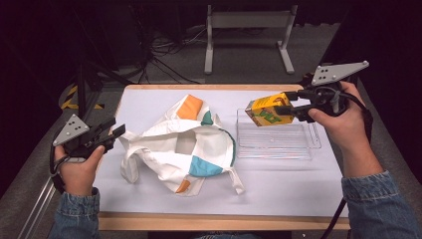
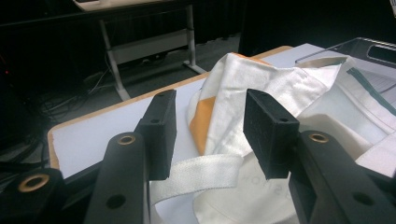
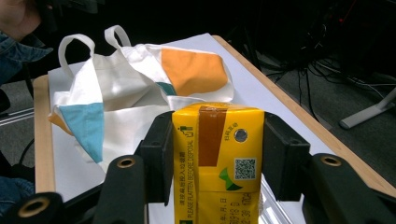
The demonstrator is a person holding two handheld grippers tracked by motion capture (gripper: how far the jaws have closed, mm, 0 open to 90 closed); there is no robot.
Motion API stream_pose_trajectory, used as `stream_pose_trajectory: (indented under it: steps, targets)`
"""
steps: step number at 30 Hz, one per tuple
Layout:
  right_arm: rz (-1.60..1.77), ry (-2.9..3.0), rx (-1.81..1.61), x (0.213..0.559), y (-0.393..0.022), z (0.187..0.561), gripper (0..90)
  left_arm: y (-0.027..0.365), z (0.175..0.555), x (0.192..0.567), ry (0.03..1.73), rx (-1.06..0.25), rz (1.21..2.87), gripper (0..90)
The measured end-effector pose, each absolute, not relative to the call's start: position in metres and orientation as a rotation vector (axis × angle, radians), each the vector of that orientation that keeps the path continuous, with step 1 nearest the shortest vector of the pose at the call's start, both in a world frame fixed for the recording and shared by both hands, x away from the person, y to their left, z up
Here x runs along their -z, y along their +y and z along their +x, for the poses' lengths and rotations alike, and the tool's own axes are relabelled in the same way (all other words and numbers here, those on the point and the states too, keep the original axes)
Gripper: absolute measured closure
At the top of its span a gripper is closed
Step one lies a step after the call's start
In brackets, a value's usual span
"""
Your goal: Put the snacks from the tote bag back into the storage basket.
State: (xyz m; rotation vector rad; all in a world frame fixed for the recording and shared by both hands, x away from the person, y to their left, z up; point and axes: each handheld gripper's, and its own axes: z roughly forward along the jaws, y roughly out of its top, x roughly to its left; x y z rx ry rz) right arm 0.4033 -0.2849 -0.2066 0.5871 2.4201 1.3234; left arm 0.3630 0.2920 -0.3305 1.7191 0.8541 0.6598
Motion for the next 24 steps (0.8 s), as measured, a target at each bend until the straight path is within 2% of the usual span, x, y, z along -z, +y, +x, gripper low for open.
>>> stream_pose_trajectory:
  steps: [24]
  targets:
    - [0.698,2.457,-1.174,0.255,-0.305,0.436,50.3,0.303,0.349,0.334,0.902,-0.666,1.708,53.9]
